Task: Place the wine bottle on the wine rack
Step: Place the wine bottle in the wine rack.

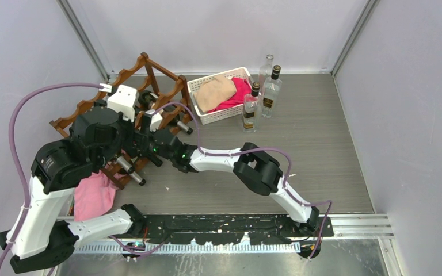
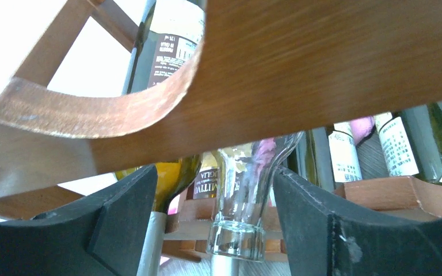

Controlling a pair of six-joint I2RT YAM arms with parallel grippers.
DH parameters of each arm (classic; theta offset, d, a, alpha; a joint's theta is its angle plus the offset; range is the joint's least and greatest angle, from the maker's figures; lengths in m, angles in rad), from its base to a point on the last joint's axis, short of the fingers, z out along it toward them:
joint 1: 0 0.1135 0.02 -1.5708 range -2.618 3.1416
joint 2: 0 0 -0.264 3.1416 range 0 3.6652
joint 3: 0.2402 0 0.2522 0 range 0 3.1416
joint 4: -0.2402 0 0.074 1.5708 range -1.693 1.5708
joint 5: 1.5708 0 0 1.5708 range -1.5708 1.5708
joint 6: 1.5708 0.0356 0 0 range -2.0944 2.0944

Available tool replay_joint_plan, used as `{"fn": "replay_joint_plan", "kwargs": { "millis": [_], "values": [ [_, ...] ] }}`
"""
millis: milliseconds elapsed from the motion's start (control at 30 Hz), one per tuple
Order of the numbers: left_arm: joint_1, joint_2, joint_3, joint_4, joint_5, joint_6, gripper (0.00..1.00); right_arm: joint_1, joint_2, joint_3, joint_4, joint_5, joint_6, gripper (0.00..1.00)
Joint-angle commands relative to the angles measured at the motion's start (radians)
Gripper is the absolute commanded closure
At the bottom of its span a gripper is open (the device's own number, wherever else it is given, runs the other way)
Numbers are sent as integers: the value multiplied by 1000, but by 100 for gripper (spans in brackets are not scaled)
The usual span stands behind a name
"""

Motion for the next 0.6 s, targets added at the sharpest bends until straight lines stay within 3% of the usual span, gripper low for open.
{"fn": "replay_joint_plan", "kwargs": {
  "millis": [0,233,567],
  "values": [
    [4,-18,9,46,-9,-18,12,-1,-84,-48,36,38,-116,17],
    [4,-36,-3,82,16,-44,12,-5,-163,-152,64,55,-247,0],
    [4,-84,-19,143,32,-127,12,-6,-269,-284,64,2,-325,0]
  ]
}}
